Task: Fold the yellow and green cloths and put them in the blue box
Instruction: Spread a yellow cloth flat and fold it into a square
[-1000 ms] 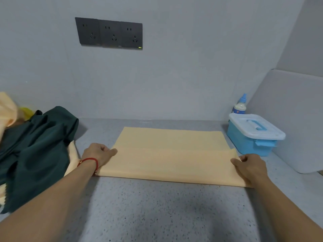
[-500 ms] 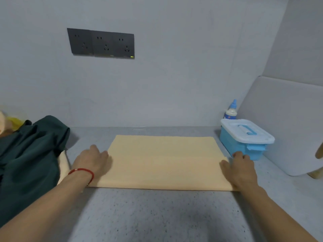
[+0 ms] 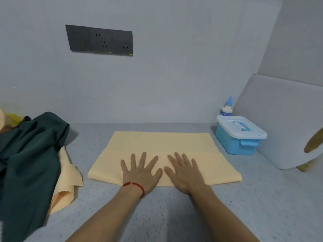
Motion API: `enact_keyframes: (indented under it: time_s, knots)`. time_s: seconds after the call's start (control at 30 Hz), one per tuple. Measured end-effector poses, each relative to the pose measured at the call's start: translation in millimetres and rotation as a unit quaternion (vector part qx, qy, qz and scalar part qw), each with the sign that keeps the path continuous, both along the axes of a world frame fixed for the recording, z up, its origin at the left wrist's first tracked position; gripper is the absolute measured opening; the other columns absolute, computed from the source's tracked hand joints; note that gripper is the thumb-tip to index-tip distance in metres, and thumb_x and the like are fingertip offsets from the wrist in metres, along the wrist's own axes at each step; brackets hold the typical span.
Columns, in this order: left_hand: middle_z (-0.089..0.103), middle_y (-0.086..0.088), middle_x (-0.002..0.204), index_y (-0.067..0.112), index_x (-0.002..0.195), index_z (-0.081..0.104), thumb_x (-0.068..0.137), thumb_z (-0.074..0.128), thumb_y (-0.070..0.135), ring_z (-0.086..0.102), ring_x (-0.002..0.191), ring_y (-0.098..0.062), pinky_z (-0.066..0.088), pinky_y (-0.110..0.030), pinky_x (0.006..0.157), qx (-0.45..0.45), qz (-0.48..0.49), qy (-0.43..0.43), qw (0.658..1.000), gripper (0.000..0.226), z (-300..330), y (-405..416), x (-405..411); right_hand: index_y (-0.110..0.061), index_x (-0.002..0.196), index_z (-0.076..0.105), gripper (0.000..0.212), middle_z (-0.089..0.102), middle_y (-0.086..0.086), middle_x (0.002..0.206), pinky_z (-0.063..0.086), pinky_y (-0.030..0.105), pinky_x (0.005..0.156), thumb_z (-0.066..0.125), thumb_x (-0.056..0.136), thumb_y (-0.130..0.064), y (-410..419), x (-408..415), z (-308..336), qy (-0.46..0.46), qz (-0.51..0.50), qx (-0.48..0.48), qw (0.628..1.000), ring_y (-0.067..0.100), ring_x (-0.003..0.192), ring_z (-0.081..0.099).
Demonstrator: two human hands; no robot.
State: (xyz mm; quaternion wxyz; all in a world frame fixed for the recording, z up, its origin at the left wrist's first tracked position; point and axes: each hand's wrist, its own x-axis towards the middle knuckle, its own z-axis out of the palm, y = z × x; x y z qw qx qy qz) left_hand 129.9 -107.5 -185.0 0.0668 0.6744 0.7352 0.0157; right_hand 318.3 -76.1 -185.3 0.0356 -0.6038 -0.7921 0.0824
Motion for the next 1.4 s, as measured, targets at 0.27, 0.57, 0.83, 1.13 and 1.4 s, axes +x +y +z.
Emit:
enact_keyframes:
  time_s: [0.27, 0.57, 0.83, 1.13, 1.4]
  knots:
    - [-0.014, 0.002, 0.169, 0.047, 0.158, -0.007, 0.1, 0.01, 0.064, -0.015, 0.155, -0.025, -0.008, -0.051, 0.124, 0.006, 0.103, -0.039, 0.994, 0.063, 9, -10, -102, -0.035, 0.161, -0.011, 0.066, -0.016, -0.002, 0.17, -0.006, 0.046, 0.127, 0.004, 0.102, -0.063, 9, 117, 5, -0.032, -0.129, -0.031, 0.991, 0.018, 0.157, -0.013]
    - [-0.014, 0.001, 0.169, 0.047, 0.158, -0.006, 0.098, 0.01, 0.063, -0.016, 0.155, -0.022, -0.012, -0.049, 0.123, 0.018, 0.101, -0.049, 0.994, 0.064, 6, -64, -103, -0.033, 0.161, -0.01, 0.068, -0.015, -0.002, 0.17, -0.008, 0.045, 0.126, 0.003, 0.102, -0.063, -39, 115, 3, -0.036, -0.114, -0.031, 0.992, 0.019, 0.157, -0.014]
    - [-0.008, -0.011, 0.169, 0.035, 0.161, 0.002, 0.096, 0.019, 0.06, -0.012, 0.155, -0.027, -0.006, -0.053, 0.124, 0.014, 0.074, -0.04, 0.996, 0.072, 24, -67, -101, -0.019, 0.159, 0.024, 0.065, 0.023, 0.009, 0.167, 0.014, 0.051, 0.122, 0.017, 0.105, -0.055, -45, 114, 28, -0.036, -0.094, 0.017, 0.995, 0.03, 0.153, 0.021]
    - [0.03, -0.005, 0.162, 0.02, 0.155, 0.03, 0.107, 0.029, 0.032, 0.025, 0.149, -0.023, 0.025, -0.049, 0.117, 0.038, 0.01, -0.024, 0.999, 0.05, 37, 59, -115, -0.019, 0.138, 0.051, 0.035, 0.051, 0.005, 0.147, 0.037, 0.046, 0.104, 0.035, 0.106, -0.015, 62, 94, 41, -0.036, -0.099, 0.081, 0.991, 0.031, 0.129, 0.044]
    - [0.049, -0.004, 0.133, 0.04, 0.133, 0.049, 0.088, 0.052, 0.014, 0.039, 0.127, -0.03, 0.03, -0.052, 0.096, 0.032, 0.022, 0.009, 0.999, 0.052, 37, 121, -132, -0.021, 0.141, 0.041, 0.039, 0.045, 0.012, 0.134, 0.047, 0.045, 0.093, 0.038, 0.103, -0.016, 125, 106, 31, -0.039, -0.063, 0.071, 0.995, 0.036, 0.113, 0.054]
